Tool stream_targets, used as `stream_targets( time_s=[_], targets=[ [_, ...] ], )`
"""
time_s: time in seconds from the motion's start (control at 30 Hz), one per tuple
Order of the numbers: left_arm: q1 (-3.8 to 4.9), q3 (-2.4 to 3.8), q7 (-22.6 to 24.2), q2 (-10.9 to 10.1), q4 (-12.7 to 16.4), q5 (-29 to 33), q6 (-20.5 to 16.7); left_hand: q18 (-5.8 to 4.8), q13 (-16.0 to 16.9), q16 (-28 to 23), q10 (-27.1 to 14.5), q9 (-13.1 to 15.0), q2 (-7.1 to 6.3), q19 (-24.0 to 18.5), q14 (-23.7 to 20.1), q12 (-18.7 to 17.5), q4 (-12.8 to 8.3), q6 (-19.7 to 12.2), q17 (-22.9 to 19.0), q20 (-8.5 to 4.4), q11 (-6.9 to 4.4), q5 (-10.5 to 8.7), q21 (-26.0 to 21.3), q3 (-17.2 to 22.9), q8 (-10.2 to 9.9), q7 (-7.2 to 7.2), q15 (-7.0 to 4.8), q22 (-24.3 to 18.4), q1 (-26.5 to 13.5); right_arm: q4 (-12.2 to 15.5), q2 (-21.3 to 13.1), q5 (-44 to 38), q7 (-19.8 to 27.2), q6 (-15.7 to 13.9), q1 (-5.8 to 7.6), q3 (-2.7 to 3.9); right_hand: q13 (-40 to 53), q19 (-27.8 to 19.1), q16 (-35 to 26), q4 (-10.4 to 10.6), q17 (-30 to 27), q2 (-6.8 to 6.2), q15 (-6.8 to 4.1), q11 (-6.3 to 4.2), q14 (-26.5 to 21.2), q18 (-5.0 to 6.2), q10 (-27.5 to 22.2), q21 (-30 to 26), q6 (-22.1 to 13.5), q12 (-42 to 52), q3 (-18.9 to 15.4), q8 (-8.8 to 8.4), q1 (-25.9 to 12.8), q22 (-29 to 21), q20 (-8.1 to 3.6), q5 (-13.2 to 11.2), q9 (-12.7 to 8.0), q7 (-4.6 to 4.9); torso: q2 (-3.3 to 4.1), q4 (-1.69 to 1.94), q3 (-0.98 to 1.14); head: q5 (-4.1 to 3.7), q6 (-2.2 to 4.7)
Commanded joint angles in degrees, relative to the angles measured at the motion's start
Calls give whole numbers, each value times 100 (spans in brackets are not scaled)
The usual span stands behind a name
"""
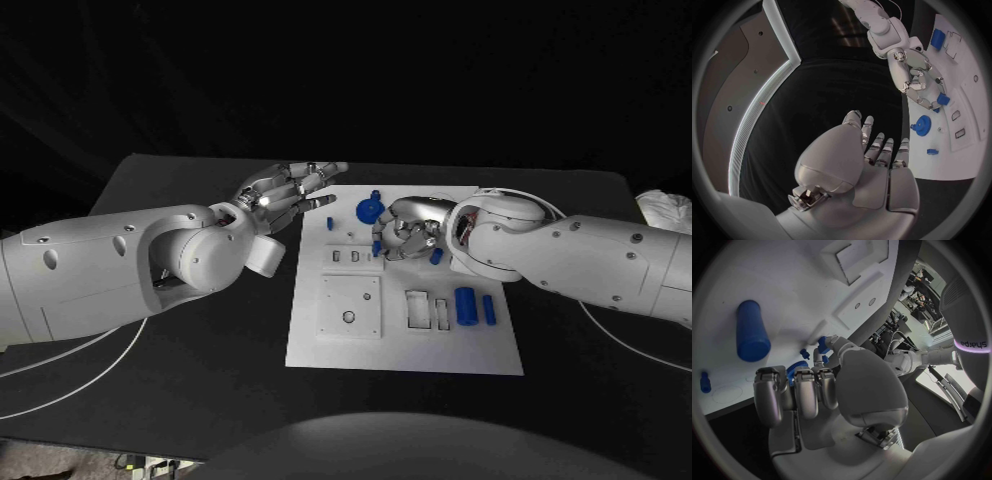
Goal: Assemble the parts on the task board
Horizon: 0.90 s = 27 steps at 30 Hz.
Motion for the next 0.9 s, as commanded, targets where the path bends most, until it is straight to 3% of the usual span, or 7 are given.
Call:
stream_targets(
  time_s=[0.03, 0.27, 0.6, 0.9],
  targets=[
    [1, 4, -28, 2, 11, -20, 124, 8, 6, 28, 24, 2, -24, 42, -15, 23, 1, -20, 9, -1, 21, 33, 19, 18, 25, 47, 24, 6, 2, -12, 7, -79, 30, 123, -12, -5, 1509, 324, 20, -16, 1510, -7, 33, 34, 588, 10, 586, -39, -53, 22, 18, -36, -57, 1386, 28, -75, -31, -9, 0, 2, 1, 4, 1],
    [1, 4, -74, -21, 17, -21, 120, 8, 6, 36, 24, 2, -25, 42, -11, 24, 1, -21, 10, 0, 22, 33, 20, 19, 25, 48, 27, 6, 2, -22, 3, -89, 61, 128, -12, -5, 1509, 301, 20, -61, 1510, -19, 36, 36, 588, 18, 586, -63, -146, 22, 10, -102, -91, 1377, 31, -297, -124, 0, 2, 3, 3, 21, 1],
    [0, 4, -105, -19, 12, -22, 125, 6, 3, 45, 10, 0, -27, 46, -6, 17, 3, -33, 12, 1, 27, 32, 22, 20, 21, 53, 38, 7, -2, -17, -7, -123, 143, -45, -14, -5, 1509, 270, 20, -135, 1510, -10, 31, 26, 588, 28, 586, -96, -205, 22, 28, -101, -38, 1363, 30, -334, -127, -15, -1, -1, 0, 42, 1],
    [-2, 3, -110, -19, -8, -22, 114, 5, 1, 46, 2, -1, -25, 49, -6, 14, 8, -49, 12, 2, 30, 32, 24, 21, 17, 56, 43, 7, -7, -5, -27, -132, 251, -311, -20, -5, 1509, 238, 20, -198, 1510, 44, 17, 1, 588, 38, 586, -129, -211, 22, 13, 49, -25, 1350, 17, -328, -5, -45, -1, 2, 3, 47, 1]
  ],
)
